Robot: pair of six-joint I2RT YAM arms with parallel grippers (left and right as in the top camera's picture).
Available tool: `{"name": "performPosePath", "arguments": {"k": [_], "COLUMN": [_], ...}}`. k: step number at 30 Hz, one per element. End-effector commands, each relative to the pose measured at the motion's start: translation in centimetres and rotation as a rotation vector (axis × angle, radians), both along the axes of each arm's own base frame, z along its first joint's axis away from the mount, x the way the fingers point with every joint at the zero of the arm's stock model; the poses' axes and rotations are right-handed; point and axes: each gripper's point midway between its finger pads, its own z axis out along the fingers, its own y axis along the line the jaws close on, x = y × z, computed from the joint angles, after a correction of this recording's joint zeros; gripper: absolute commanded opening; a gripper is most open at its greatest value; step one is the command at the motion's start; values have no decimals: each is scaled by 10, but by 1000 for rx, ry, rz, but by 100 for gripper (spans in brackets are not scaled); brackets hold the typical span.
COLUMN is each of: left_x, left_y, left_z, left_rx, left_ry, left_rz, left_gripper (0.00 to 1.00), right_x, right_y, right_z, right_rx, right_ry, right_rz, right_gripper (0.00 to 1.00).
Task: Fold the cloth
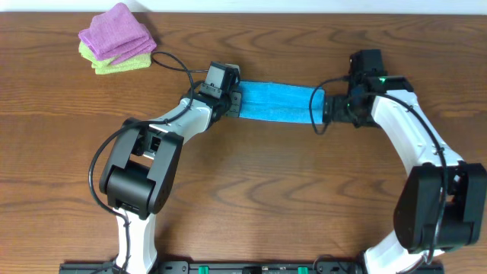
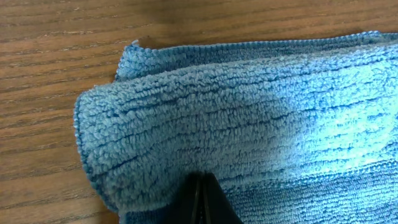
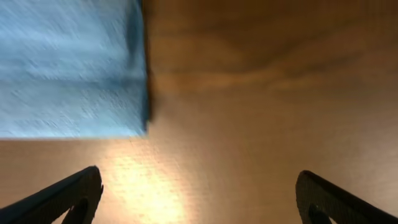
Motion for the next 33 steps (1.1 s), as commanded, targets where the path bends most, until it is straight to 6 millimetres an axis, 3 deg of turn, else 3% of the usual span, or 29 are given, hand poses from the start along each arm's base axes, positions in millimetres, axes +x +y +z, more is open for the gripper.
{"name": "performPosePath", "arguments": {"k": [1,4,7,14,26,33], "left_x": [-5,-5,-5,-5,-5,-5], "left_y": [0,0,0,0,0,0], "left_z": [-17,-17,-17,-17,-17,-17], "left_rx": [5,5,5,5,5,5], "left_ry": [45,47,47,46,45,45], "left_rz": [0,0,0,0,0,0], "left_gripper": [5,6,6,6,6,6], "right_x": [13,32,30,24,23,25], "right_y": [8,6,5,43,67,61], "right_z": [7,14,-2,-42,-78,-92], "right_rx": [154,330,455,706,737,661], "right_ry": [-63,-139,-91,35,103,106], "right_rz": [-2,-9,-38,-8,-14,-30], "right_gripper": [99,99,99,98,98,82]}}
